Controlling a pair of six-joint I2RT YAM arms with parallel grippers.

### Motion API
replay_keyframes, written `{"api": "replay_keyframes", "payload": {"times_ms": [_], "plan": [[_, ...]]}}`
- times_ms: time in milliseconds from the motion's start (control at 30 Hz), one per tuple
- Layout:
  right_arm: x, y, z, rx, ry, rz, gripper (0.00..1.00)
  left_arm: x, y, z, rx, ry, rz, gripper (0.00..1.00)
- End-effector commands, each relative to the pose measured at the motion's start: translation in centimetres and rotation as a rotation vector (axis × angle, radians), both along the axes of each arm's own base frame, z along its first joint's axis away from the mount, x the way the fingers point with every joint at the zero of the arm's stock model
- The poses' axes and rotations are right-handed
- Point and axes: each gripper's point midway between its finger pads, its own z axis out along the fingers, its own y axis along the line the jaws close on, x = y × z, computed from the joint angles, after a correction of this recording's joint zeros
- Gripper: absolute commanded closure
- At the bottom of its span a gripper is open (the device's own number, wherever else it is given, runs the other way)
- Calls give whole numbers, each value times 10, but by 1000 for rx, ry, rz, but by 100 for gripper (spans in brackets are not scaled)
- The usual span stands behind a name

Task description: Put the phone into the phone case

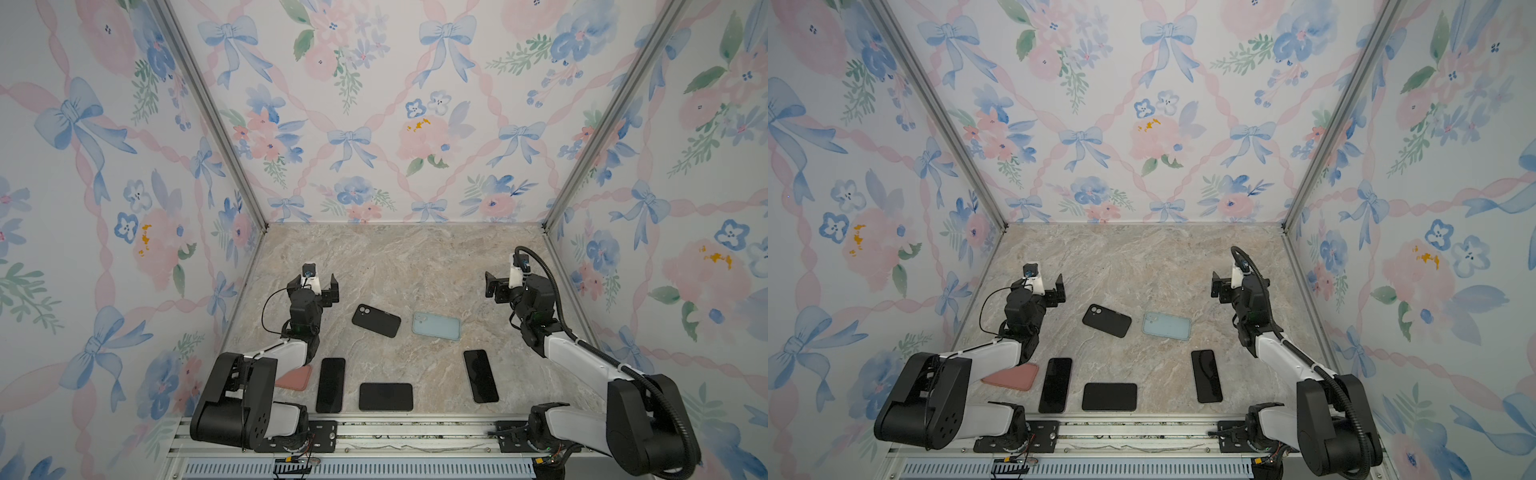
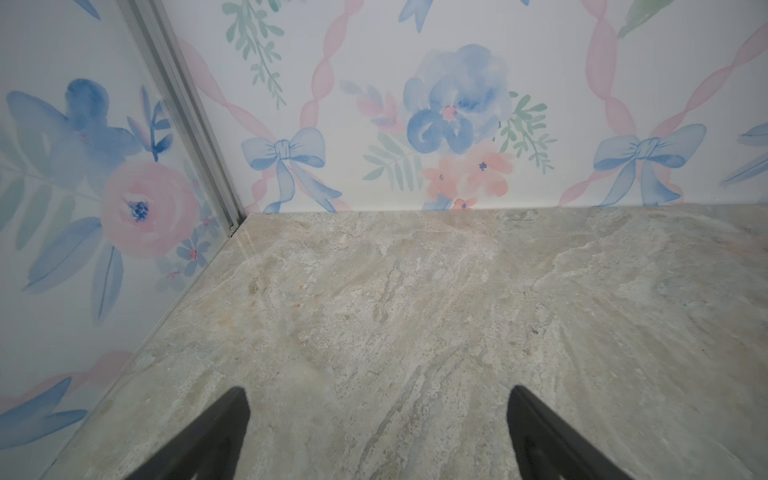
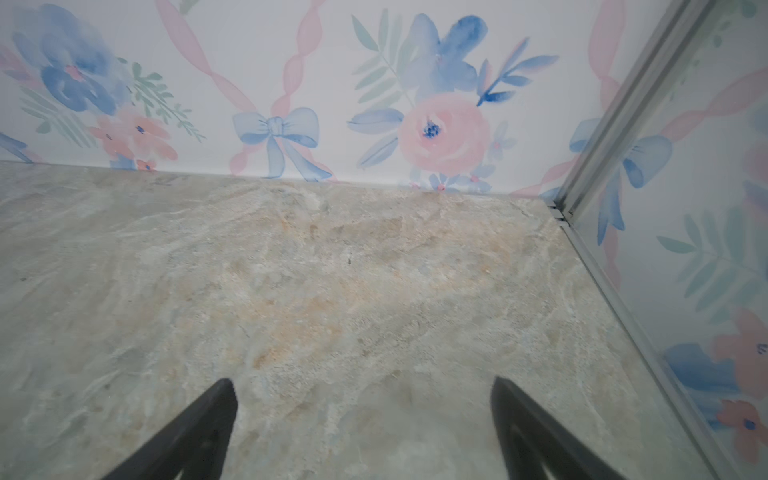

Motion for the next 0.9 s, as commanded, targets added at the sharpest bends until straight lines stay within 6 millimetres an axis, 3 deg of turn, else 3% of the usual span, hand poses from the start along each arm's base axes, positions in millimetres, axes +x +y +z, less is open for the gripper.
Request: {"api": "replay_keyframes", "payload": {"times_ms": [0,167,367,567,867], "plan": [[-21,25,-23,-43,219,24,3,-6,-14,-18,-84,179,39,2],[-46,69,-42,-102,379,140,3,-22,-79,-38,-231,367,-107,2],[-74,103,-67,-187,545,266,2,-54,-133,-63,-389,588,-246,2],[-87,124,-99,-239,680,358,15,-67,-161,-70,-470,687,-312,2],[-72,150,-120,-303,723,429,31,-61,-206,-77,-510,782,-422,2]]}}
